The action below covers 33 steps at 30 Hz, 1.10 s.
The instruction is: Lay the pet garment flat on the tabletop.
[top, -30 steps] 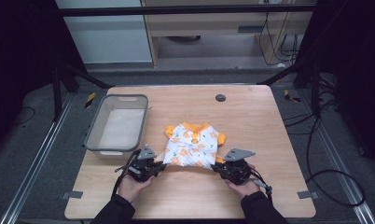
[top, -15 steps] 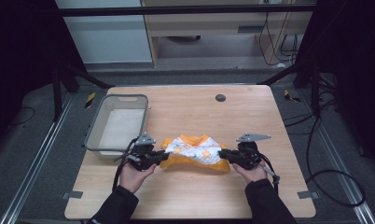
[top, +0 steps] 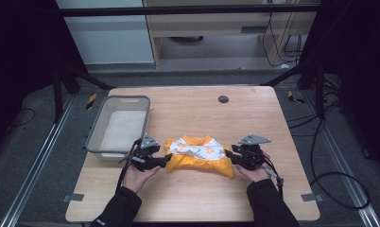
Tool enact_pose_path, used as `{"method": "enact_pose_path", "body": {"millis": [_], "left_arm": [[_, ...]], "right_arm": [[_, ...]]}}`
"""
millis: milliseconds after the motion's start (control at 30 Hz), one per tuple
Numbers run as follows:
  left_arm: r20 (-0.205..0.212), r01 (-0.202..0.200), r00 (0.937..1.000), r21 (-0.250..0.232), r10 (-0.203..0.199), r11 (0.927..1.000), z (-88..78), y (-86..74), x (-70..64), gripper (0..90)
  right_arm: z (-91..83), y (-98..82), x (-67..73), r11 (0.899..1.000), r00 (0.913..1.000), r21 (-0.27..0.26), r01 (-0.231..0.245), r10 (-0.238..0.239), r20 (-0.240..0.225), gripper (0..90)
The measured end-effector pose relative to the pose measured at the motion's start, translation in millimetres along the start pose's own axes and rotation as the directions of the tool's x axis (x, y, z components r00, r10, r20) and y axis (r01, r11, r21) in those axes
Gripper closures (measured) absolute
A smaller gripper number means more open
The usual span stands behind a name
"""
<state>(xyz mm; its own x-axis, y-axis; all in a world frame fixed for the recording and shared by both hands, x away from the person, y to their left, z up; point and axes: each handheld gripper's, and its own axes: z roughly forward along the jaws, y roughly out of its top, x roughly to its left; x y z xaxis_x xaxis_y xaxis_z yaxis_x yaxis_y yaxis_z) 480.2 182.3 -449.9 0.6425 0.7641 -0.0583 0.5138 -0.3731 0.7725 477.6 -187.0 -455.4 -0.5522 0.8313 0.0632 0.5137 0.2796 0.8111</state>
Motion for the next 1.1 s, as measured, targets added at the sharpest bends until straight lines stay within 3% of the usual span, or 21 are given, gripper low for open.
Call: {"method": "enact_pose_path", "body": {"millis": [133, 267, 500, 600, 767, 933, 1100], "left_arm": [[0.009, -0.045, 0.9989, 0.013, 0.045, 0.9989, -10.9, -15.7, -5.3, 33.3], [0.01, -0.051, 0.9987, 0.04, 0.051, 0.9979, -10.0, -31.1, -9.8, 35.9], [0.017, -0.066, 0.9978, 0.075, 0.065, 0.995, 3.6, -35.1, -17.0, 41.0], [0.027, -0.077, 0.9969, 0.088, 0.074, 0.9932, 9.9, -35.0, -17.8, 47.0], [0.06, -0.04, 0.9976, 0.112, 0.034, 0.9929, 17.6, -32.9, -14.7, 62.9], [0.12, -0.025, 0.9927, 0.113, 0.012, 0.9933, 16.7, -31.8, -13.3, 85.7], [0.139, -0.026, 0.9902, 0.076, 0.015, 0.9968, 3.4, -25.2, -13.6, 87.7]], "right_arm": [[-17.7, -9.9, -0.2, 1.0, 0.9998, -0.003, 0.004, -0.004, -0.018, 58.1], [-25.5, -25.9, 4.0, 1.0, 0.9986, 0.021, 0.021, -0.02, -0.048, 56.0], [-5.8, -44.9, 13.9, 0.993, 0.9963, 0.109, 0.036, -0.027, -0.082, 54.7], [-0.3, -45.8, 13.5, 0.993, 0.996, 0.113, 0.037, -0.027, -0.085, 55.7], [4.0, -45.7, 13.7, 0.992, 0.9944, 0.121, 0.043, -0.03, -0.101, 61.8], [5.1, -44.7, 16.3, 0.988, 0.9917, 0.149, 0.048, -0.029, -0.125, 80.9], [-2.2, -39.4, 16.3, 0.99, 0.9892, 0.133, 0.045, -0.025, -0.144, 86.7]]}}
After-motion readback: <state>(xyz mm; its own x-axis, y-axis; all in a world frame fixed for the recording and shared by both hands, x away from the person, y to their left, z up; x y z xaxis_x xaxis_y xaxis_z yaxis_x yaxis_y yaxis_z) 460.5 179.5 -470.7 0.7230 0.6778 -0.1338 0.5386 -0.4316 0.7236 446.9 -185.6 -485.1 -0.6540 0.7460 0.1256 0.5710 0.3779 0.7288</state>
